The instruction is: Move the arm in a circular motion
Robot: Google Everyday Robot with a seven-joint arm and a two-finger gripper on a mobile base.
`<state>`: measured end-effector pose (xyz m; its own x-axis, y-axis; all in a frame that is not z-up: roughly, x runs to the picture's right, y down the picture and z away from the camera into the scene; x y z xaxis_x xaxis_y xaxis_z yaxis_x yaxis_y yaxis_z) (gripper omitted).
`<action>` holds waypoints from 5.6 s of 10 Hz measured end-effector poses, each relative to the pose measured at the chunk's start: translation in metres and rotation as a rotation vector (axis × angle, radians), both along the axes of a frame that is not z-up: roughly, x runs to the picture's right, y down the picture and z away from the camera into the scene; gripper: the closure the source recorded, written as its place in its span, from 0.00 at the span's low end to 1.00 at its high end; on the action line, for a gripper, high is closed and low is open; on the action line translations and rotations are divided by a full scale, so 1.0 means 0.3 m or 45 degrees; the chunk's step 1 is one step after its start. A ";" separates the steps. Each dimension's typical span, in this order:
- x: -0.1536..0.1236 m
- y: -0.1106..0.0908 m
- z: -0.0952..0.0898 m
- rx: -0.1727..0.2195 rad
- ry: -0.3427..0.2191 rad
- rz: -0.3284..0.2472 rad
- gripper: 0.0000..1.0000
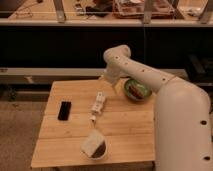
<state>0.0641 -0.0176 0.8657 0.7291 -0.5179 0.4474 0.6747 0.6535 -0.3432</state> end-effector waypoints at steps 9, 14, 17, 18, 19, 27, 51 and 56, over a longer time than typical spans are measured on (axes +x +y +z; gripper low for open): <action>0.226 0.356 -0.531 -0.146 0.144 0.011 0.20; -0.651 0.383 -0.692 -0.154 -0.523 -0.045 0.20; -0.896 0.280 -0.535 -0.090 -0.683 -0.036 0.20; -0.869 0.196 -0.367 -0.029 -0.644 -0.056 0.20; -0.789 0.138 -0.263 0.008 -0.579 -0.072 0.20; 0.359 -0.114 -0.160 0.059 0.238 -0.018 0.20; -0.157 -0.076 0.061 0.062 -0.064 -0.167 0.20; 0.408 -0.029 -0.073 -0.016 0.325 -0.073 0.20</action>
